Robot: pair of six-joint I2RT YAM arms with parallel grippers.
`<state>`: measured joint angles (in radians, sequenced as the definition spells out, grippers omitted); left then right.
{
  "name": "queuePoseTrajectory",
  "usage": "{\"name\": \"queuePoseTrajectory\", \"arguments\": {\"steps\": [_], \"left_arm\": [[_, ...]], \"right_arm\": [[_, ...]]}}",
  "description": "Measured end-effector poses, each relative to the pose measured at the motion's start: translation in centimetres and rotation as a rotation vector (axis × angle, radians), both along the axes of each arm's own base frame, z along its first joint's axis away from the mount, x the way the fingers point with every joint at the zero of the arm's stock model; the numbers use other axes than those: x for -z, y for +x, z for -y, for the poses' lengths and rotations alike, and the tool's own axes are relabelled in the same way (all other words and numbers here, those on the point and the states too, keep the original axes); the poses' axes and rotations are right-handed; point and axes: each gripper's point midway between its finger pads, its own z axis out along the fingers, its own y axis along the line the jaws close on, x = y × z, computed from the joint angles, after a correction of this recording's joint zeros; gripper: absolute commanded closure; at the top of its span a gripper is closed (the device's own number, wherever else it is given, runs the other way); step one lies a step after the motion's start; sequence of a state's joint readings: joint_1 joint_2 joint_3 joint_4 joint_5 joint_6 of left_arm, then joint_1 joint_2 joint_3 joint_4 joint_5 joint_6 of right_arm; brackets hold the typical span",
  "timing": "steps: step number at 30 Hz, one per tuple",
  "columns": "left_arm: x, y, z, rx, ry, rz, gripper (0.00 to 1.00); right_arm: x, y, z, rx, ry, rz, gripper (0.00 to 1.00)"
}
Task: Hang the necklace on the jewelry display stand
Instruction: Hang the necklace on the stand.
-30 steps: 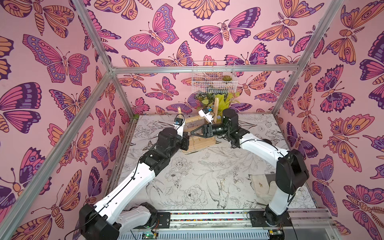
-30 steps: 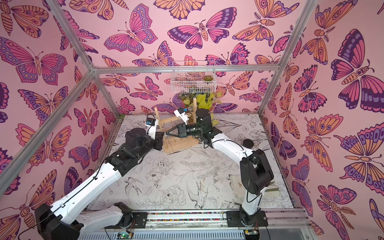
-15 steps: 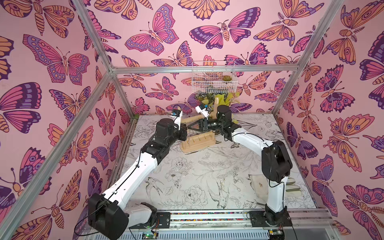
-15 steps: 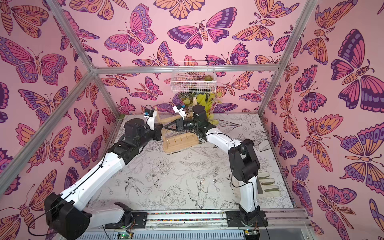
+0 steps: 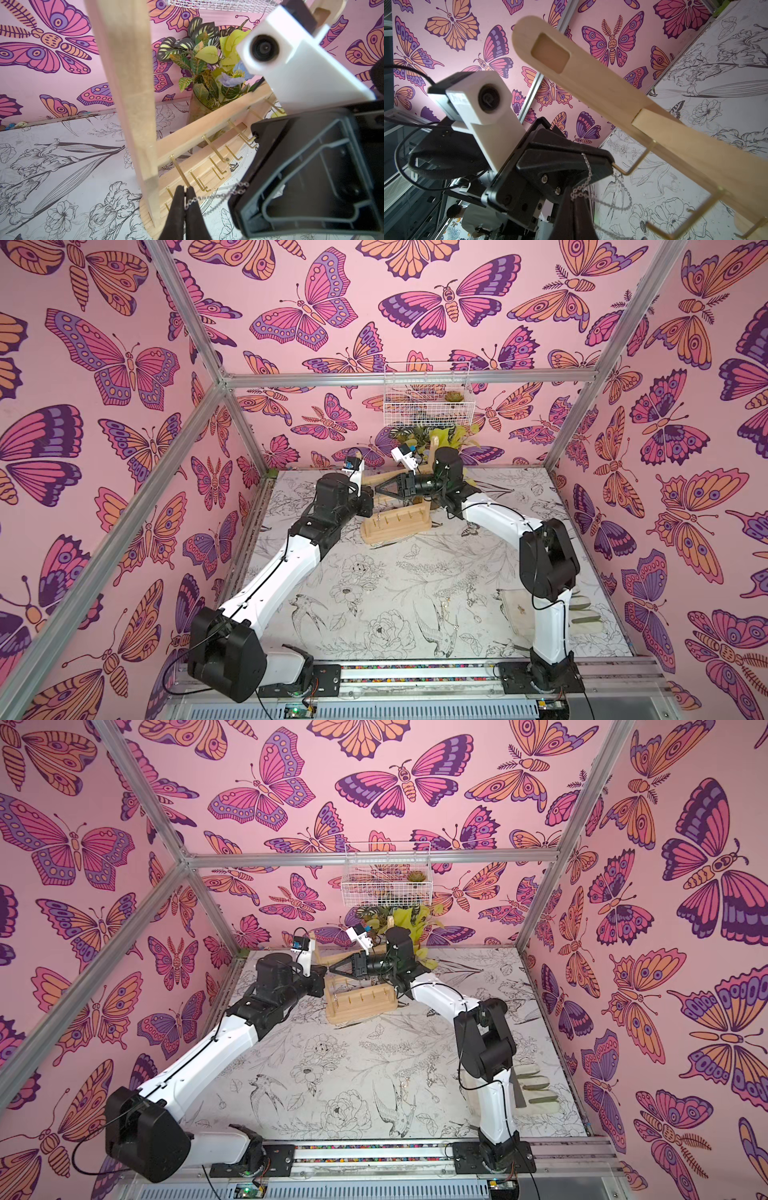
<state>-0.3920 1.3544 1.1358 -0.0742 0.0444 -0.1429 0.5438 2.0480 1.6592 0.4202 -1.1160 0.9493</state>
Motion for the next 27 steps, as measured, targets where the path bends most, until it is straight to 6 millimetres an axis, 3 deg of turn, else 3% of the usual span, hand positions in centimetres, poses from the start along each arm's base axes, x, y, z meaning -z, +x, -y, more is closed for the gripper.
{"name": "queuePoseTrajectory", "arguments": {"steps": [15,20,27], "left_arm": [[-0.9,1.1,-0.2,-0.064,-0.084,0.009,1.0],[-1.0,1.0,0.1,-0.055,-0.115,0.001,1.0],[-1.5,0.9,0.4,-0.038,-0.136,0.008,1.0]], "right_arm": [[2.3,-0.1,0.1,0.003,-0.071,-0.024,0.86],[2.5,-0.1,0.1,0.006,-0.079,-0.025,0.89],[2.6,0.2,0.1,0.026,-0.086,-0.024,0.85]]}}
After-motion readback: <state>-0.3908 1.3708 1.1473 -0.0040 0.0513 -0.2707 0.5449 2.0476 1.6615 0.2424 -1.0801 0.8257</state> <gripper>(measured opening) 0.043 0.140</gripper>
